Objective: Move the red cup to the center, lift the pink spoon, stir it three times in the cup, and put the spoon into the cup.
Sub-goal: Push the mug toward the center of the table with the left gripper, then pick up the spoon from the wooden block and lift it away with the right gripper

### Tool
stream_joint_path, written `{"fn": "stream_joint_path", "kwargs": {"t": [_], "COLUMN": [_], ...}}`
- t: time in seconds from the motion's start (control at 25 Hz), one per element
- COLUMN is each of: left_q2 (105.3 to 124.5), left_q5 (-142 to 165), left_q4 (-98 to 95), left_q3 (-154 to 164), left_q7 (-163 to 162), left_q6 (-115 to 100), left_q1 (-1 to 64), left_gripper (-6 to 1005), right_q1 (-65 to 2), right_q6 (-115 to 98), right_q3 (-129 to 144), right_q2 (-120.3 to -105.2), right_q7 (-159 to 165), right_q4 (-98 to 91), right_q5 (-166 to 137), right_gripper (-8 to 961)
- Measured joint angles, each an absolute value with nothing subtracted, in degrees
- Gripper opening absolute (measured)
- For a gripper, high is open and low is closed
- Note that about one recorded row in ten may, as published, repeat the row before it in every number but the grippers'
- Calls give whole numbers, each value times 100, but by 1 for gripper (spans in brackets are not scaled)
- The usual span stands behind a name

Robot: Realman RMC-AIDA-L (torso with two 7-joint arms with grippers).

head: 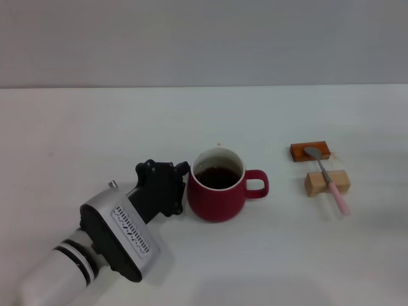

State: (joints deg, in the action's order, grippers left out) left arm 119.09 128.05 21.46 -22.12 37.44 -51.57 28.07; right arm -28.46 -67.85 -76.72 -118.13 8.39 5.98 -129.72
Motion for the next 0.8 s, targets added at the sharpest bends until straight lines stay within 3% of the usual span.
{"fn": "stream_joint_path", "kwargs": {"t": [0.28,0.56,0.8], "left_q2": [11910,11858,11721], "left_q5": [12767,12680,12692], "left_q4": [2211,1924,978], "left_q3": [-2330,-4973,-7073], "left_q7": [3725,2221,411], "left_q6": [-5167,-5498,-5495], "left_q1": [2706,2379,2513], "left_gripper": [10,10,11], "right_q1": [-2863,-2777,-2611], "right_q6": [-6781,-6736,-6719], "right_q3": [-7657,-7591,-7550], "right_q2": [-11851,-11906,-11941], "right_q7": [839,853,857], "right_q4": [598,665,804], "right_q5": [-12984,-13000,-13002], "right_gripper": [738,739,738]}}
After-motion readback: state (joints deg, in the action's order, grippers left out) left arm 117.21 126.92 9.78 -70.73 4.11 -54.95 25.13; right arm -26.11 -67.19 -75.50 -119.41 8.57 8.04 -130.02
